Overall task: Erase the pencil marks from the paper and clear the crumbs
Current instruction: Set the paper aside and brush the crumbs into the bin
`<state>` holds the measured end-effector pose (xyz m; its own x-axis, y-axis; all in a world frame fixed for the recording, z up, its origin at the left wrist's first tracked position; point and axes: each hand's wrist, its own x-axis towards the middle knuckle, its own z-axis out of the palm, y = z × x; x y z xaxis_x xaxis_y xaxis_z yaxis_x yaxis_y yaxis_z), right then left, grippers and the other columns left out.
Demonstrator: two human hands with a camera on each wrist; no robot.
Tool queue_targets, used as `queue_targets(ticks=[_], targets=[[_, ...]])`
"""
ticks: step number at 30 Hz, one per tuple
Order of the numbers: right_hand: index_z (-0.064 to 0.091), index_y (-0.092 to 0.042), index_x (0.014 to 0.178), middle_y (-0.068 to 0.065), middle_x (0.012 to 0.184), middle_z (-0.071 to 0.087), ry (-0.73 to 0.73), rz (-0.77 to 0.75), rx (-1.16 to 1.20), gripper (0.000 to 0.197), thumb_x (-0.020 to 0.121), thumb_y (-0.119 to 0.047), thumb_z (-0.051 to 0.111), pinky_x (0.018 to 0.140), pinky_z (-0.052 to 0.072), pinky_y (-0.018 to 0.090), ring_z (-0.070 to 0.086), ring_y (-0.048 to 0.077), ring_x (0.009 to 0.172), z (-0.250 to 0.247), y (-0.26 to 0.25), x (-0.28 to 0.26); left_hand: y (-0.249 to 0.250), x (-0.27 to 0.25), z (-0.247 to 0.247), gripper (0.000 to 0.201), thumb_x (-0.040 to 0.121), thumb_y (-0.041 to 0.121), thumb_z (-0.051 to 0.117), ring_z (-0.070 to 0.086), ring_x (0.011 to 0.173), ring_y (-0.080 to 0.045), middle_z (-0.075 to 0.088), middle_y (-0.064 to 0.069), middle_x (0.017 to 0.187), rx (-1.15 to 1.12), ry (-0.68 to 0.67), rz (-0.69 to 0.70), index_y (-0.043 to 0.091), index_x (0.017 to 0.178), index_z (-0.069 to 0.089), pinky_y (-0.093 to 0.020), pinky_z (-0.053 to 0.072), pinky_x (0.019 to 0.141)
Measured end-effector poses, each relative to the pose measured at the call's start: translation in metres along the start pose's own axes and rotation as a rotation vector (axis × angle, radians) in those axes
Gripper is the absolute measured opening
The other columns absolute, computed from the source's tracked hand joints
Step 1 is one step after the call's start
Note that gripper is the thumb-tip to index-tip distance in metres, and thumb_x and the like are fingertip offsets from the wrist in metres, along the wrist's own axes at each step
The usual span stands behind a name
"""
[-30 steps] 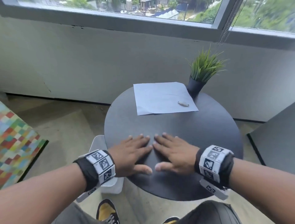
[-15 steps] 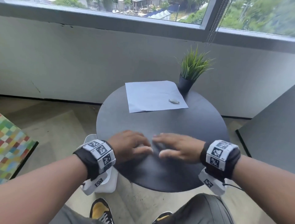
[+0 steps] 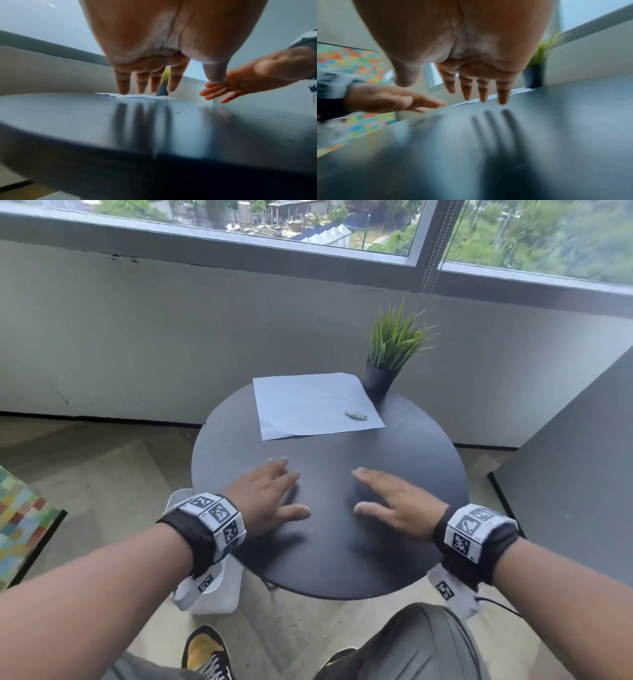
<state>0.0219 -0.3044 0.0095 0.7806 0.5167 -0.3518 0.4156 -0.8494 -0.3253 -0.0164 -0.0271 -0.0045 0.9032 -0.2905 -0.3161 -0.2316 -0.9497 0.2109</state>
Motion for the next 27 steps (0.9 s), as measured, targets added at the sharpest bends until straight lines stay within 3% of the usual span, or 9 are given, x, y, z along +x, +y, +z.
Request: queue_targets(ticks=[3,5,10,13,16,19,22,24,27], targets=[[0.012,-0.028,0.154,-0.005,0.163,-0.001,0.041,0.450,-0.094,0.082,0.087,-0.073,0.032,0.118,0.012,0.052,0.000,0.024,0.149,0.012,0.017,0.006,0.006,-0.007,0.006,0.116,0.054,0.095,0.002,0.022,0.148,-0.017,0.028,0.006,0.158,-0.005,-0.062,0.122,0.033,0.139,0.050,-0.036,0.023,0.117],[0.006,-0.031,0.153,-0.009,0.162,-0.010,0.003,0.382,-0.130,0.089,0.082,-0.080,0.025,0.114,0.007,0.060,-0.009,0.026,0.149,0.036,-0.007,-0.001,0.011,-0.012,0.007,0.113,0.054,0.100,0.001,0.039,0.138,-0.009,0.045,0.018,0.147,-0.158,-0.014,0.186,0.038,0.125,0.063,-0.031,0.029,0.114],[0.011,-0.031,0.154,-0.011,0.163,0.001,-0.043,-0.101,-0.029,0.089,0.079,-0.079,0.023,0.121,0.002,0.045,-0.005,0.013,0.149,0.050,-0.063,-0.034,-0.001,-0.018,0.021,0.123,0.054,0.102,0.006,0.014,0.151,-0.021,0.017,-0.001,0.164,-0.112,0.129,-0.102,0.030,0.149,0.036,-0.036,0.014,0.122],[0.015,-0.029,0.154,-0.006,0.163,0.004,0.134,0.190,0.075,0.081,0.087,-0.072,0.033,0.121,0.009,0.047,0.000,0.018,0.150,0.041,-0.029,-0.019,0.005,-0.039,0.036,0.132,0.048,0.099,-0.008,0.000,0.152,-0.028,0.001,-0.008,0.166,-0.032,0.006,-0.130,0.027,0.154,0.020,-0.046,0.006,0.123],[0.012,-0.029,0.154,-0.004,0.163,-0.002,0.086,0.427,-0.067,0.083,0.086,-0.074,0.028,0.117,0.009,0.055,-0.003,0.027,0.149,0.043,-0.025,-0.004,0.023,-0.064,0.045,0.129,0.052,0.096,-0.006,-0.007,0.152,-0.017,-0.002,0.000,0.166,-0.122,-0.045,0.059,0.027,0.157,0.018,-0.037,-0.004,0.121],[0.012,-0.030,0.153,-0.005,0.163,-0.002,0.007,0.076,-0.167,0.077,0.089,-0.072,0.026,0.117,0.008,0.055,-0.003,0.026,0.149,0.060,-0.066,-0.016,0.026,-0.070,0.043,0.126,0.054,0.101,-0.001,0.002,0.150,-0.001,0.010,0.012,0.165,-0.292,0.031,0.140,0.030,0.155,0.027,-0.024,0.004,0.121],[0.018,-0.030,0.153,-0.007,0.162,0.009,-0.014,-0.198,-0.077,0.070,0.094,-0.063,0.035,0.120,0.006,0.039,0.004,0.015,0.149,0.060,-0.079,-0.026,0.010,-0.057,0.036,0.105,0.073,0.090,0.023,0.002,0.152,-0.008,0.009,0.007,0.165,-0.290,0.129,-0.031,0.026,0.156,0.024,-0.023,0.002,0.119],[0.016,-0.027,0.154,-0.005,0.163,0.008,0.058,-0.033,0.007,0.073,0.094,-0.061,0.041,0.121,0.005,0.034,0.004,0.016,0.150,0.049,-0.061,-0.013,0.001,-0.051,0.030,0.095,0.084,0.080,0.034,-0.002,0.153,-0.018,0.003,-0.001,0.166,-0.166,0.089,-0.165,0.022,0.157,0.018,-0.034,0.002,0.122],[0.014,-0.028,0.153,-0.005,0.163,0.002,0.076,0.308,-0.094,0.081,0.088,-0.070,0.035,0.118,0.014,0.052,0.002,0.025,0.149,0.041,-0.045,0.002,0.004,-0.047,0.029,0.127,0.052,0.101,-0.004,0.006,0.152,-0.020,0.010,0.002,0.165,0.021,-0.024,-0.055,0.030,0.151,0.030,-0.046,0.006,0.121]])
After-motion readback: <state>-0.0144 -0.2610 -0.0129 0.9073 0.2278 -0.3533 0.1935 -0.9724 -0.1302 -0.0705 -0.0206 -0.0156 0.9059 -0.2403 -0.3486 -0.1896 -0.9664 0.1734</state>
